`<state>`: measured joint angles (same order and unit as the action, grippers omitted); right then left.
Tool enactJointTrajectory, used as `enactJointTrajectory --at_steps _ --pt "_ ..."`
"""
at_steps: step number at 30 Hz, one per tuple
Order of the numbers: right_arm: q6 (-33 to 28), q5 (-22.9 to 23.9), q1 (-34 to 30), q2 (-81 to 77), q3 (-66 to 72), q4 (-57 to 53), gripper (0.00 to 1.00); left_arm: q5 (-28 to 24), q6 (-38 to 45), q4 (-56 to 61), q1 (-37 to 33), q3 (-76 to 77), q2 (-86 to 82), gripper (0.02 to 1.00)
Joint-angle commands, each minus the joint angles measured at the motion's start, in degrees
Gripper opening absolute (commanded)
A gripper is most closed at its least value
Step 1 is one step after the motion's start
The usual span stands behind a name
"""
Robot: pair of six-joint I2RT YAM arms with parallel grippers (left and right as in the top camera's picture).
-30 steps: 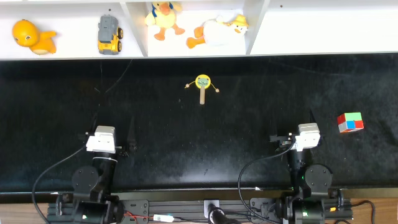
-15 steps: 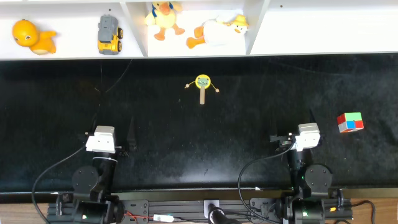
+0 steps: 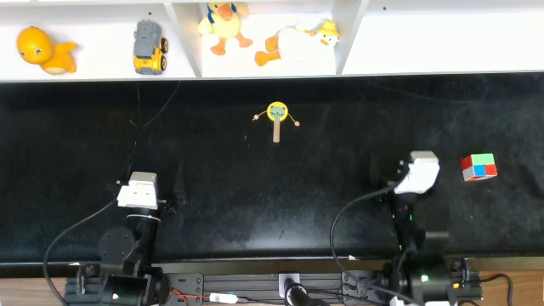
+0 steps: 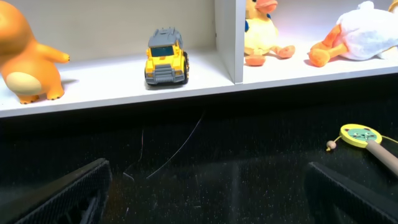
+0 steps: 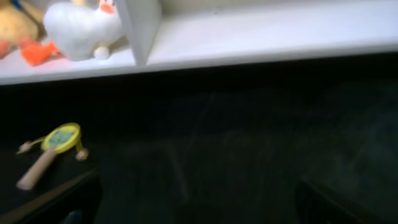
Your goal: Store Toys
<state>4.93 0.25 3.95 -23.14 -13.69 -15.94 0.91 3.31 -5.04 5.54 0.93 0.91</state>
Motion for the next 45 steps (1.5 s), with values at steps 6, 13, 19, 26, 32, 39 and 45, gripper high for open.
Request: enactJointTrajectory --at_steps 6,13,19,26,32,39,45 --pt "7.37 4.76 14.27 -23.71 -22.88 -17.35 0.993 0.66 -0.59 0.31 0.22 -0.48 -0.74 0.998" --pt "17.84 10.64 22.43 -40.98 -34.14 -24.50 0.998 0.66 -0.59 0.31 0.22 -0.48 -0.74 0.998" --pt "26.62 21.88 33.73 -53.29 -40.06 -24.09 0.996 0.66 -0.59 0.31 0.22 -0.48 -0.74 0.998" --pt "32.85 21.90 37.66 -65.13 -44.83 -20.41 0.996 0.66 -0.59 0.31 0.22 -0.48 -0.74 0.998" --pt "35.45 21.64 37.94 -73.13 -48.39 -18.14 0.998 0.66 -0.59 0.31 0.22 -0.48 -0.74 0.998" --pt "36.70 19.82 37.94 -80.81 -52.43 -15.93 0.998 0.66 -0.59 0.31 0.22 -0.48 -0.74 0.998" --pt "35.76 19.67 38.03 -85.64 -56.70 -15.13 0.996 0.66 -0.59 0.31 0.22 -0.48 -0.74 0.998"
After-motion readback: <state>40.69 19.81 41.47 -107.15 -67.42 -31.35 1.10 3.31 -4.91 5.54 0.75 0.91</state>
